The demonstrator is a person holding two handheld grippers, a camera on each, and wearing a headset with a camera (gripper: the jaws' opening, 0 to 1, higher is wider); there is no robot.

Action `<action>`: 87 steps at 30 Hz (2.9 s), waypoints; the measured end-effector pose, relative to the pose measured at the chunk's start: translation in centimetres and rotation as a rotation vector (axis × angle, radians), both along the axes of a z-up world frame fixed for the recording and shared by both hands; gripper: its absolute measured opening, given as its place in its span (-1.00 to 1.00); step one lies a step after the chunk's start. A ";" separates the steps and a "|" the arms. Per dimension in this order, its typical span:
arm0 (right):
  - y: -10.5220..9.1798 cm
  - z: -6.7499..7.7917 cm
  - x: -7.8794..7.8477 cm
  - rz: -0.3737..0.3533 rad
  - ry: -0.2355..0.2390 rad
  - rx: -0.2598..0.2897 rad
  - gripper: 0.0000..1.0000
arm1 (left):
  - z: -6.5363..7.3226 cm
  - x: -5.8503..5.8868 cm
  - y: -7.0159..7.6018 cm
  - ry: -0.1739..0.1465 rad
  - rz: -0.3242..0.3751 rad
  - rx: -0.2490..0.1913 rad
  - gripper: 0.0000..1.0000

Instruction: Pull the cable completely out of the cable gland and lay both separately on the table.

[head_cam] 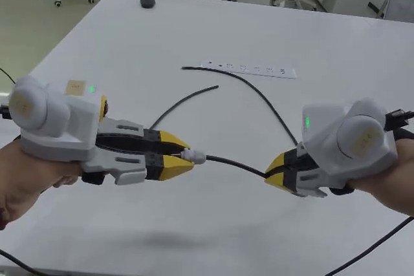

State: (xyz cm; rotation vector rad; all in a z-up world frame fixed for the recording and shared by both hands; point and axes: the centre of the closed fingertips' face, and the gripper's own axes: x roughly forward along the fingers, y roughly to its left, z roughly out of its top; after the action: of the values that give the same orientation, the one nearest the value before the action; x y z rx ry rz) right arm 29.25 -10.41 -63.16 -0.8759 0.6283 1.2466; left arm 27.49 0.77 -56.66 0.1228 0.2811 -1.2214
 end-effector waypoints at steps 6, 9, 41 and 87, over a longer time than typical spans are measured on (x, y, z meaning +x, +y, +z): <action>-0.2 -0.8 -0.2 -0.007 0.023 -0.008 -1.00 | -0.7 -0.4 -0.1 0.009 -0.004 0.015 -0.70; -0.2 -1.0 -0.3 -0.009 0.028 -0.008 -1.00 | -0.8 -0.5 -0.2 0.012 -0.001 0.015 -0.70; 7.1 4.9 -2.6 0.035 0.054 0.244 -0.87 | -1.2 -0.4 -2.2 0.008 -0.014 0.046 -0.70; 4.7 2.3 -2.0 0.053 0.049 0.123 -1.00 | -2.2 -0.7 -1.1 0.012 -0.001 0.058 -0.69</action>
State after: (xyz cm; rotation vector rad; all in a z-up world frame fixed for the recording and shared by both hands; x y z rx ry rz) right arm 27.24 -5.66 -60.89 -0.7653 0.5640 1.3434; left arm 26.83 -0.28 -58.87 0.1657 0.3267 -1.2162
